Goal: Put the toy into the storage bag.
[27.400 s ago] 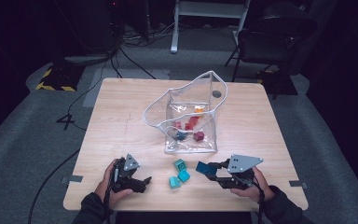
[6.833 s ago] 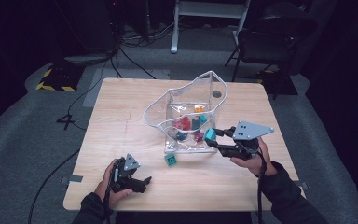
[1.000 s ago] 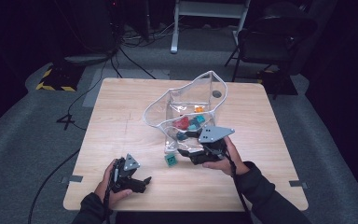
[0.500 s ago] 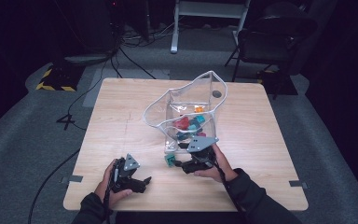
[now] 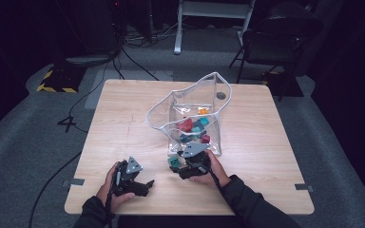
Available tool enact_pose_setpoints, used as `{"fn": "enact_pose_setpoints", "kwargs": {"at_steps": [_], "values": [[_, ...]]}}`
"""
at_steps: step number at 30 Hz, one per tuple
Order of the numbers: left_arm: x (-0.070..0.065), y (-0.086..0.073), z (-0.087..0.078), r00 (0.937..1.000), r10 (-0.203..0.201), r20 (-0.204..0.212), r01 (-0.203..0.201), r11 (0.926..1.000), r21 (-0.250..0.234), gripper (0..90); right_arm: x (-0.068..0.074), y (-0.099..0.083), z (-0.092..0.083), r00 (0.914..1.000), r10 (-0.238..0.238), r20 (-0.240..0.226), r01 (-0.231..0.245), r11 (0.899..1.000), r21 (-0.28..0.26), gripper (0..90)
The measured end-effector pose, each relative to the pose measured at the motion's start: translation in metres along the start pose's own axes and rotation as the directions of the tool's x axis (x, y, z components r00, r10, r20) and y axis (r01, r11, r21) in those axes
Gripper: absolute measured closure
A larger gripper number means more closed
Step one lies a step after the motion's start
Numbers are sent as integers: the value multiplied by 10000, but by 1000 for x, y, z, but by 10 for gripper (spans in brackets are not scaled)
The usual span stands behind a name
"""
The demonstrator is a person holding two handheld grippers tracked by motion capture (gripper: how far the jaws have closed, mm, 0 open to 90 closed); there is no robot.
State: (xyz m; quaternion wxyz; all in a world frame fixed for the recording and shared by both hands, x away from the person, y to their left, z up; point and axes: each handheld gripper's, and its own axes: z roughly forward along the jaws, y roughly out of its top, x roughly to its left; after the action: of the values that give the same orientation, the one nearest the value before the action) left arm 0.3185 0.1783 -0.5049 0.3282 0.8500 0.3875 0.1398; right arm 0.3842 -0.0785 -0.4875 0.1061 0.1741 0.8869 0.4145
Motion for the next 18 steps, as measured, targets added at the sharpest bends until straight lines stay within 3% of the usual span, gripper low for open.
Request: {"fn": "enact_pose_setpoints", "kwargs": {"at_steps": [8,18], "values": [[0,0,0,10000,16,20,-16,10000,18,48,2,-2,15,9992,122,369,-134,9994,305,346],[0,0,0,10000,10,31,-10,10000,21,48,3,-2,23,9980,486,395,-499,9982,318,360]]}}
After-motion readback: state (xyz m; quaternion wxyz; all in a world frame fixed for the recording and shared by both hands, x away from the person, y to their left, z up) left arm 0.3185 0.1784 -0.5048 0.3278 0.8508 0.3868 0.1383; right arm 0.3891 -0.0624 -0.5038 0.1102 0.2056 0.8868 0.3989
